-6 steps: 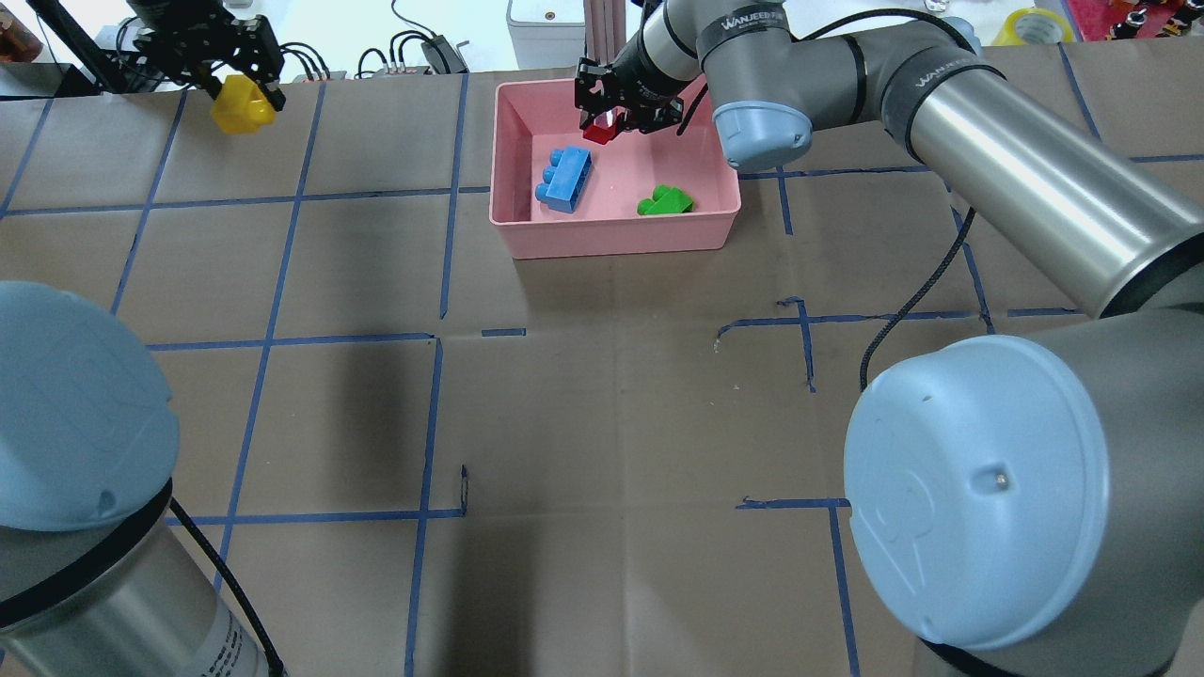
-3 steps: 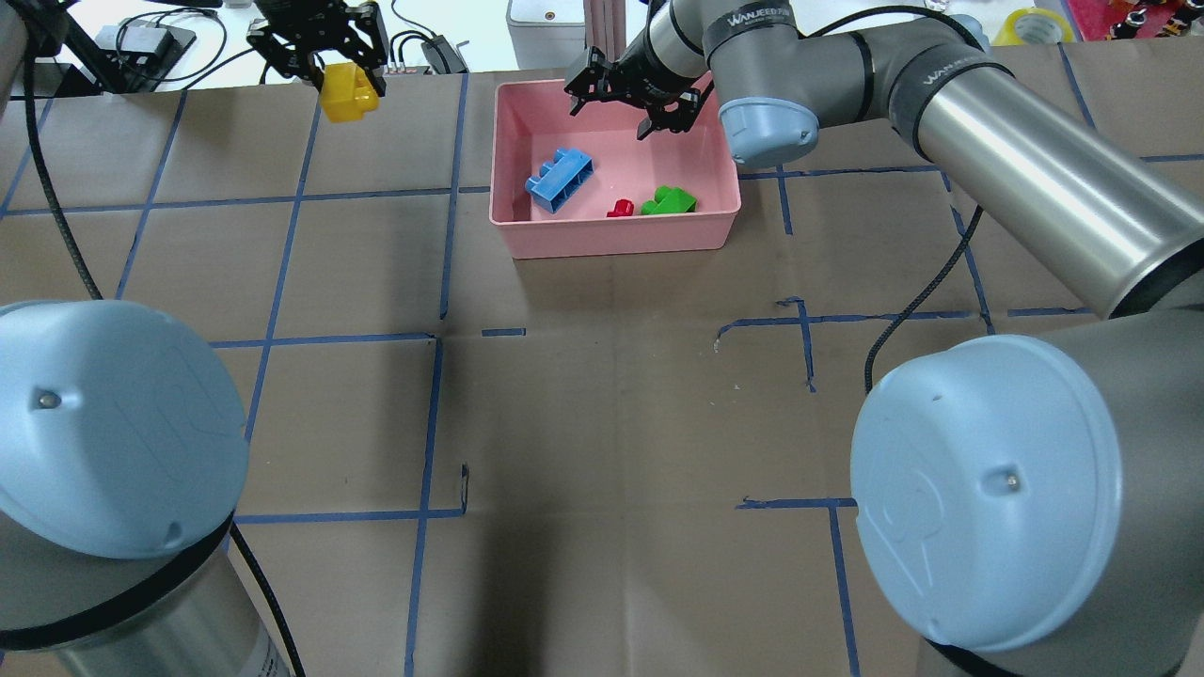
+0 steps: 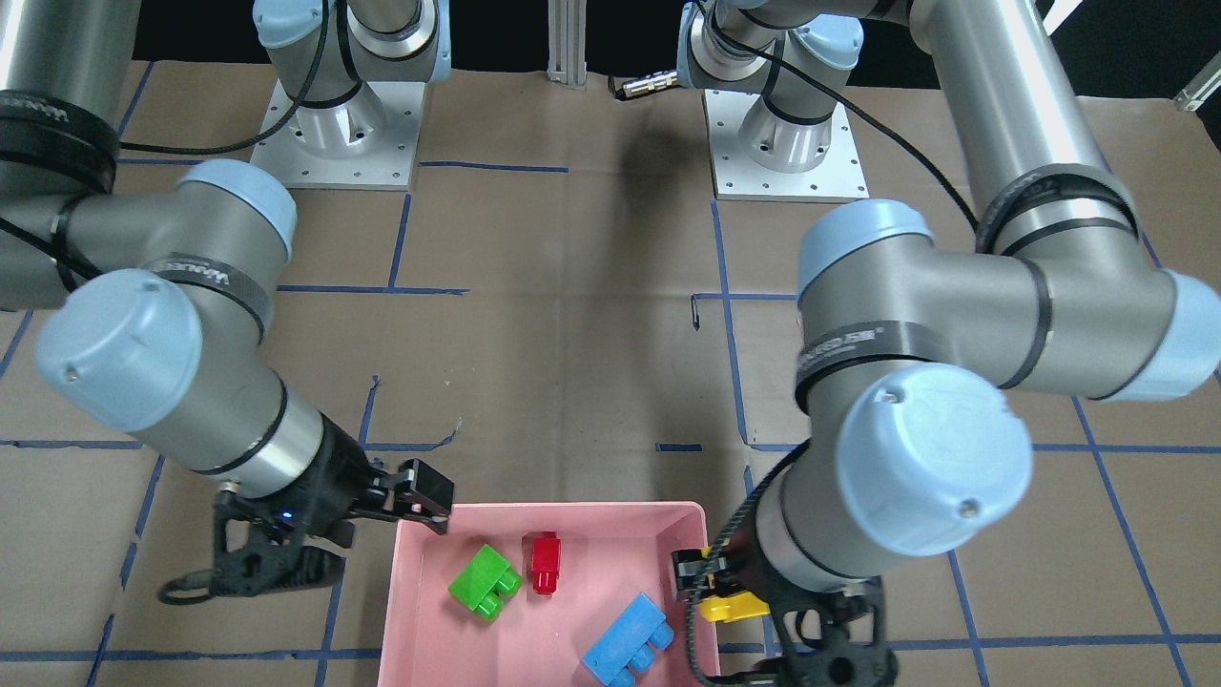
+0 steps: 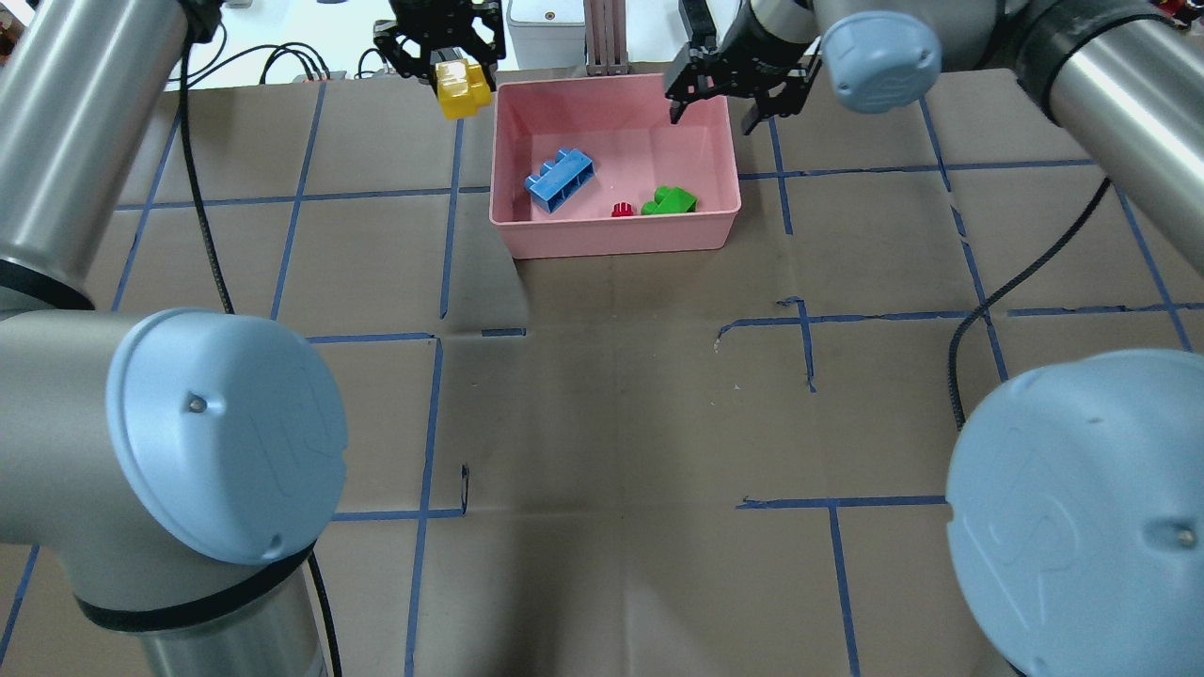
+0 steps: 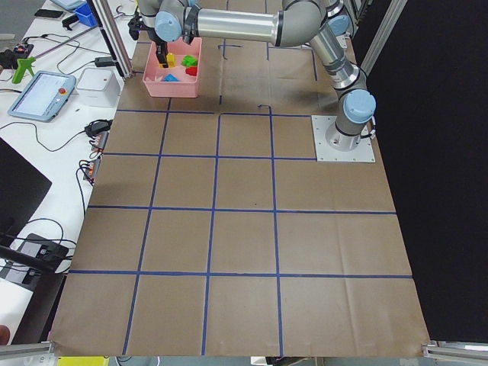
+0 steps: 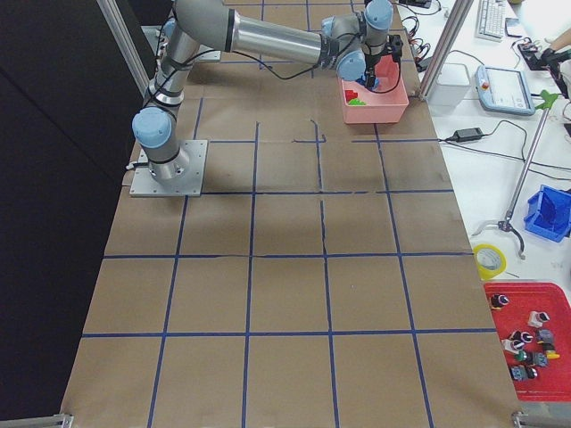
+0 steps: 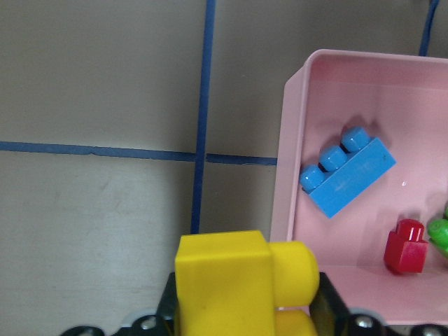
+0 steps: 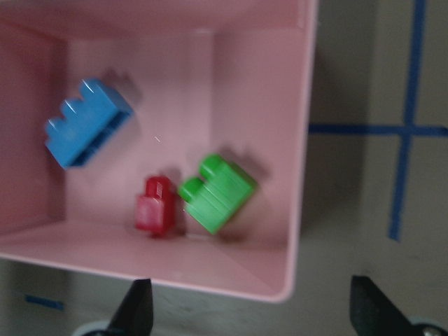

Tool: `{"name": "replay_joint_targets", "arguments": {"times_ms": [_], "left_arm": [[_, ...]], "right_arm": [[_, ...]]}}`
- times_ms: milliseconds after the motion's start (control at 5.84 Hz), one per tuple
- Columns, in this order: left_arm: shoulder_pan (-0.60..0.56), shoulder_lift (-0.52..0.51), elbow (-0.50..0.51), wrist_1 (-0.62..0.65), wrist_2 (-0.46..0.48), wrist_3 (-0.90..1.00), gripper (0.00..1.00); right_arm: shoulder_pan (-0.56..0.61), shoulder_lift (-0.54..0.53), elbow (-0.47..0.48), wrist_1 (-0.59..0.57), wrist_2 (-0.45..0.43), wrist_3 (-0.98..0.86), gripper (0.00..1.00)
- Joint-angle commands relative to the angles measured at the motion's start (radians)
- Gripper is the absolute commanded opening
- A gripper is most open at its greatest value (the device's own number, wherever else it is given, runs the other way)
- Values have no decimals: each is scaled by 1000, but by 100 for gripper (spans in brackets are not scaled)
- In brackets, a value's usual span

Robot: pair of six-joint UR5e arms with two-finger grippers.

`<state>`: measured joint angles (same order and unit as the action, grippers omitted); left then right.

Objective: Put all blocks into box

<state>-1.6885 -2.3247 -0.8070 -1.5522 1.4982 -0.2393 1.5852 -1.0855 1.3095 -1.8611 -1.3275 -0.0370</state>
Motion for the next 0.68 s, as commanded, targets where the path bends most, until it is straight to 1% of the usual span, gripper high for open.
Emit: {"name": "replay_joint_targets", "arguments": {"times_ms": [0, 171, 342, 514], "left_arm": [[-90, -95, 23, 99, 8, -110, 14], [-112, -132, 20, 136, 14, -123, 14], [-112, -137, 15, 138, 13, -123, 31], [-112, -136, 9, 138, 13, -123, 88]], "right_arm": [[-43, -162, 77, 268, -225, -104, 100], [-36, -274, 133, 273, -213, -95, 100], [22, -369, 180, 270, -229, -87, 100], [112, -416, 210, 270, -257, 14, 100]]}}
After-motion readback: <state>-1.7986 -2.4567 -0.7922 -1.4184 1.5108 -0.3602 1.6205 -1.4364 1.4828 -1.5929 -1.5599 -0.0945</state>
